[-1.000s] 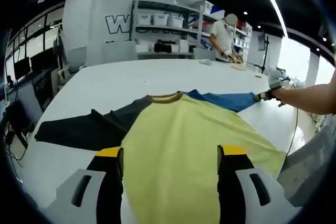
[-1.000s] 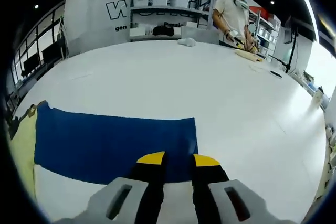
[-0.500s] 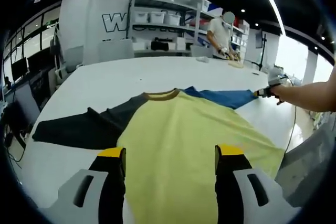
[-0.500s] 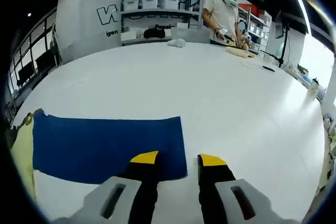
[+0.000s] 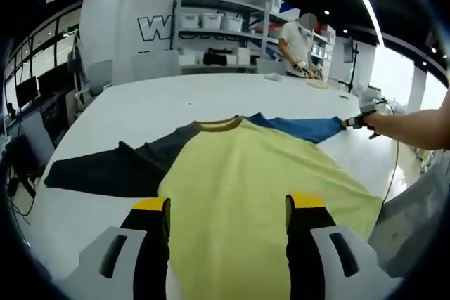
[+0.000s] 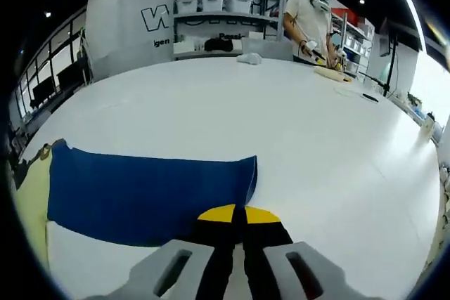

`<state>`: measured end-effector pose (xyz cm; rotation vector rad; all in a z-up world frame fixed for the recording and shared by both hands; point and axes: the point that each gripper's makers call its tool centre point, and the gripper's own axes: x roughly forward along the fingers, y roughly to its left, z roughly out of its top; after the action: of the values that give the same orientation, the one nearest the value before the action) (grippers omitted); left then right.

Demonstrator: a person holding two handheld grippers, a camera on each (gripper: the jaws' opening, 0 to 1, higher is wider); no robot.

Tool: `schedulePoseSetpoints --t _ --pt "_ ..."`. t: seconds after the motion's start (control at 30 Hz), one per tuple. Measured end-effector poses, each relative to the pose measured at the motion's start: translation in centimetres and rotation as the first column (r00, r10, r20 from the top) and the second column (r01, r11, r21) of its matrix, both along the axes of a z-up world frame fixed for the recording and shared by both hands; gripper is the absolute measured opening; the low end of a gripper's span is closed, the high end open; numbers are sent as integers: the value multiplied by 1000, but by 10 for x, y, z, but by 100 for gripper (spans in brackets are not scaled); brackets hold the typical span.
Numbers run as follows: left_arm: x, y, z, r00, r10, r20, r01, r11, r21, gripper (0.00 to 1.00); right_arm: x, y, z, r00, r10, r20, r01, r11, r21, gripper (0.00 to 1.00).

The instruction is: Fold the garment on the visible template until the final outline fits inside the template.

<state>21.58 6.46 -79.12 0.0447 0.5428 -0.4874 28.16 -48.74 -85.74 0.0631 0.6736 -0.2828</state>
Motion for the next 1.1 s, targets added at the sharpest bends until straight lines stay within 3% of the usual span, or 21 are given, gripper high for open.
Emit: schedulePoseSetpoints --t 0.1,0.2,0.37,0.5,0.73,0.9,1.1 --pt "0 0 -1 1000 -2 -3 2 1000 4 62 3 -6 9 999 -24 46 25 999 -26 0" --pt "-1 0 -1 1000 -3 -4 3 1000 3 62 1 -11 18 999 -22 44 25 996 -82 0" --pt "0 -2 3 1000 -10 5 10 1000 -2 62 4 -9 22 999 -19 49 22 997 -73 0" --pt "0 -1 5 1000 -8 8 8 1000 -6 62 11 -2 40 997 4 80 4 996 -91 0" --pt "-3 -1 8 1000 -13 9 13 1000 7 62 17 35 90 987 73 146 -52 989 -138 0" --pt "-6 -1 10 1000 -18 13 18 1000 7 62 21 56 114 977 115 181 -87 984 -156 0" --pt "-8 3 17 1000 -13 27 12 1000 5 62 30 101 151 951 206 233 -162 968 -193 0"
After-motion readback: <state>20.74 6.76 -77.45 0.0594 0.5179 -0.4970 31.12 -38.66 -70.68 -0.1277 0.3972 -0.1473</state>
